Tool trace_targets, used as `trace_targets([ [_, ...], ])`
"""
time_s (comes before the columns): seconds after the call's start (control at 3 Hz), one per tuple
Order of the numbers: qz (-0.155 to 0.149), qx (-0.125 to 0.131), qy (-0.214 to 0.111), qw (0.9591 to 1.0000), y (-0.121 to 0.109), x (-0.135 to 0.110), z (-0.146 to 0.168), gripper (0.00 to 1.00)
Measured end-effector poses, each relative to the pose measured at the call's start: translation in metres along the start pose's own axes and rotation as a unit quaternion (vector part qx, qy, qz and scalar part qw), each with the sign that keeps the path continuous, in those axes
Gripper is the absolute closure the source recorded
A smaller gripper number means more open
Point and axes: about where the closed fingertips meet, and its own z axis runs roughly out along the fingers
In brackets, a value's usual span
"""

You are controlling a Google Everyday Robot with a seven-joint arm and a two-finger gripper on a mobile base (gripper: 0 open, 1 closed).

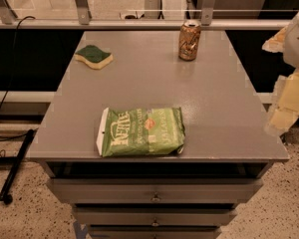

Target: Move orange can near sponge

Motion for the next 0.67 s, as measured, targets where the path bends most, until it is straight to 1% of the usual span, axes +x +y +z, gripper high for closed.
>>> trace_targets([
  [0.33,0.000,0.000,0.000,1.0000,0.000,0.000,0.000,0.00],
  [0.67,0.021,0.014,-0.025,0.9994,-0.022,-0.005,0.013,0.00],
])
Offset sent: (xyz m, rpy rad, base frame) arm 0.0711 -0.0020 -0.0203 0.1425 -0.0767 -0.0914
